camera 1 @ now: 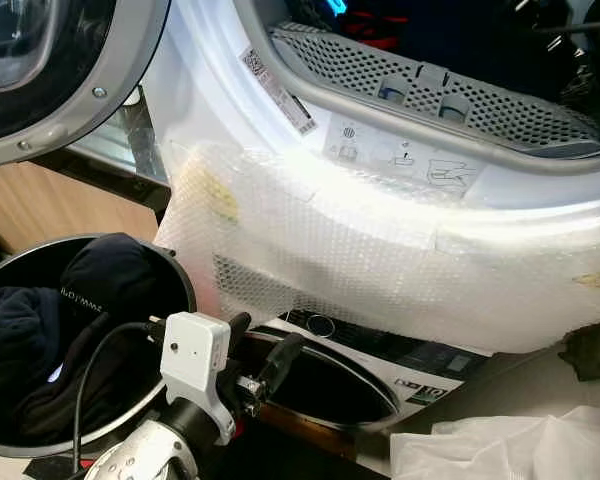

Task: Clothes washing

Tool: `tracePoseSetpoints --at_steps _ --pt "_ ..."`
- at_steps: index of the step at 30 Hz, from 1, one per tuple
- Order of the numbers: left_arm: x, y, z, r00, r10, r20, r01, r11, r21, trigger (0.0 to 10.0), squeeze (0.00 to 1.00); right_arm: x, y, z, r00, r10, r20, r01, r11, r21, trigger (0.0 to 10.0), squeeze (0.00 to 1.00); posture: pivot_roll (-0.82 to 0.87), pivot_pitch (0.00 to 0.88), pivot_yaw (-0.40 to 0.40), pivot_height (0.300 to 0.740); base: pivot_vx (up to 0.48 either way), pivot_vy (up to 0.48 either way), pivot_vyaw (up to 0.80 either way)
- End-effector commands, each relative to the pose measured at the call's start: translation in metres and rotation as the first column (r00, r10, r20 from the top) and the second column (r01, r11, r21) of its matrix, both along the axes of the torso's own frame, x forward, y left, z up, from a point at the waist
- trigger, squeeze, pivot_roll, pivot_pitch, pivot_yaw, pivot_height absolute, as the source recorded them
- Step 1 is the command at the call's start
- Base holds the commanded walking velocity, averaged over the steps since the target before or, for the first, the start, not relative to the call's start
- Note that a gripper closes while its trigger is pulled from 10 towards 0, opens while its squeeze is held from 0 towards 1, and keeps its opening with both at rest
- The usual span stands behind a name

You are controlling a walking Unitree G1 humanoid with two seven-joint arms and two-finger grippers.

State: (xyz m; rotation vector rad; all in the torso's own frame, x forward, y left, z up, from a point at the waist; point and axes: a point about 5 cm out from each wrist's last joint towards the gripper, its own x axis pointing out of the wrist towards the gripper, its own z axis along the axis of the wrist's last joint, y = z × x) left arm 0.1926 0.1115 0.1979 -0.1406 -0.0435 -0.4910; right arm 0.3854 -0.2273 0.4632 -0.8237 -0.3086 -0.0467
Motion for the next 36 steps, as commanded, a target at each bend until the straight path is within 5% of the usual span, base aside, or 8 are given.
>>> tracePoseSetpoints --at_steps 1,9,19,20,21,23,31,36 --pt "0.0 -0.001 -0.001 1.0 -0.016 -0.002 0.016 1.0 -0.003 10.0 0.0 -0.007 -0.012 0.006 1.0 0.014 0.009 -0.014 0.999 0.04 10.0 1.0 0.06 0.082 -0.172 0.74 0.0 0.0 0.0" --pt "0.008 -0.001 0.001 0.999 -0.038 0.026 0.038 0.999 0.007 10.0 0.0 -0.014 -0.02 -0.003 0.987 0.132 -0.089 -0.137 0.989 -0.049 10.0 1.0 0.05 0.036 -0.156 0.74 0.0 0.0 0.0" --pt "0.019 0.0 0.003 0.997 -0.055 0.056 0.054 0.998 0.017 10.0 0.0 -0.025 -0.024 -0.014 0.952 0.29 -0.095 -0.283 0.956 0.084 10.0 1.0 0.05 0.0 -0.138 0.74 0.0 0.0 0.0" --pt "0.02 0.001 0.003 0.997 -0.052 0.062 0.051 0.998 0.023 10.0 0.0 -0.025 -0.025 -0.018 0.947 0.306 -0.1 -0.295 0.949 0.106 10.0 0.69 0.04 0.0 -0.136 0.74 0.0 0.0 0.0" --pt "0.022 0.001 0.004 0.997 -0.051 0.066 0.05 0.998 0.024 10.0 0.0 -0.027 -0.027 -0.023 0.939 0.329 -0.104 -0.315 0.94 0.129 10.0 0.11 0.04 0.0 -0.134 0.74 0.0 0.0 0.0" --pt "0.024 0.002 0.004 0.996 -0.051 0.07 0.049 0.998 0.025 10.0 0.0 -0.03 -0.026 -0.029 0.924 0.369 -0.099 -0.352 0.923 0.155 10.0 0.0 0.04 0.0 -0.127 0.74 0.0 0.0 0.0" --pt "0.032 0.008 0.004 0.995 -0.044 0.088 0.039 0.998 0.053 10.0 0.0 -0.051 -0.02 -0.066 0.848 0.53 -0.017 -0.507 0.82 0.266 10.0 0.0 0.04 0.0 -0.108 0.74 0.0 0.0 0.0" --pt "0.037 0.008 0.006 0.994 -0.052 0.1 0.046 0.997 0.055 10.0 0.0 -0.072 -0.001 -0.098 0.71 0.702 0.052 -0.674 0.657 0.338 10.0 0.0 0.03 0.0 -0.086 0.74 0.0 0.0 0.0"
